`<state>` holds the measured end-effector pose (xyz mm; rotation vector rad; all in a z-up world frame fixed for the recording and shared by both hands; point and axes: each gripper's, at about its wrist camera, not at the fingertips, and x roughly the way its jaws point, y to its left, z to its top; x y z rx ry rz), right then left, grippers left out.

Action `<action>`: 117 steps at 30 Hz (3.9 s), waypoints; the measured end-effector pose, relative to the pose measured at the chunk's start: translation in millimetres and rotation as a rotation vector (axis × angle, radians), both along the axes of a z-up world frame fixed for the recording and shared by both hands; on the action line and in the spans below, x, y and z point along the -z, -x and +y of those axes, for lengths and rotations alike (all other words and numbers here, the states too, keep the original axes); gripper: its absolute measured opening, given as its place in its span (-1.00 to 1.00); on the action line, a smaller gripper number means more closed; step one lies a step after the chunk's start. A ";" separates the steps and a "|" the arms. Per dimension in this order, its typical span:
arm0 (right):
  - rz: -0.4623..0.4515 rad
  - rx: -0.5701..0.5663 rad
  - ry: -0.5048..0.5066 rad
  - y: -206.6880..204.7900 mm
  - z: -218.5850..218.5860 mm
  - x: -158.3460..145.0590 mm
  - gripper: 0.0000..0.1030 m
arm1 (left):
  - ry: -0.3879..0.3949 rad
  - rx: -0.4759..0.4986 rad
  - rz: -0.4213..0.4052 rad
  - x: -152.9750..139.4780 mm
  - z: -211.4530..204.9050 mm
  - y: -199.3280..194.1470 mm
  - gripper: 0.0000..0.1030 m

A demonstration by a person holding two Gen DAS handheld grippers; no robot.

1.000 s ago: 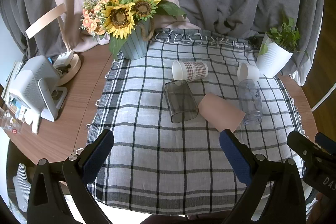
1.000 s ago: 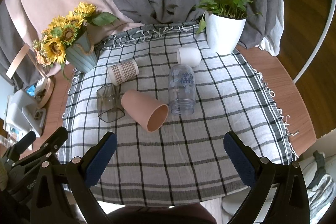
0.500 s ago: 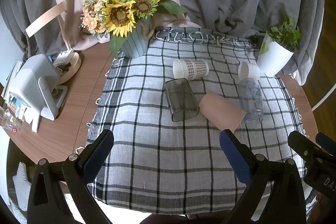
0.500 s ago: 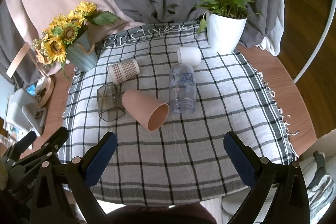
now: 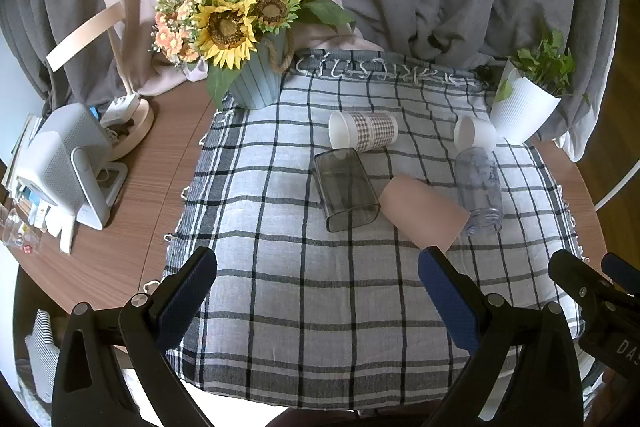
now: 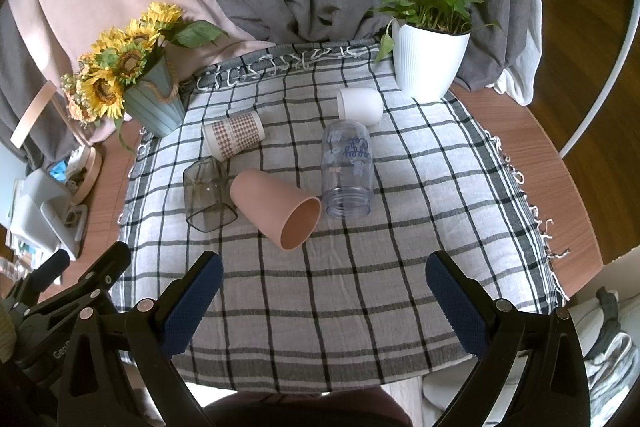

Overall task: Flip cup upside down
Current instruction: 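Move the right gripper to the clear 'Happy Cat' cup and grasp it, then lift the clear cup with the right gripper and rotate it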

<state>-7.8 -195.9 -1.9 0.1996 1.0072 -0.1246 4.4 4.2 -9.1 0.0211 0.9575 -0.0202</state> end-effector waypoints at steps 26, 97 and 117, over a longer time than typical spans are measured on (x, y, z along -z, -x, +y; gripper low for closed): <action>0.095 -0.014 -0.056 -58.8 -25.3 37.8 0.98 | -0.008 -0.006 0.165 30.9 -40.2 -60.5 0.99; 0.306 -0.034 -0.156 -67.9 -33.8 95.2 0.39 | -0.032 -0.083 0.340 85.5 -27.7 -57.1 0.99; 0.425 -0.171 -0.218 -53.2 88.4 142.3 0.39 | -0.054 -0.208 0.442 125.3 84.7 -32.3 0.99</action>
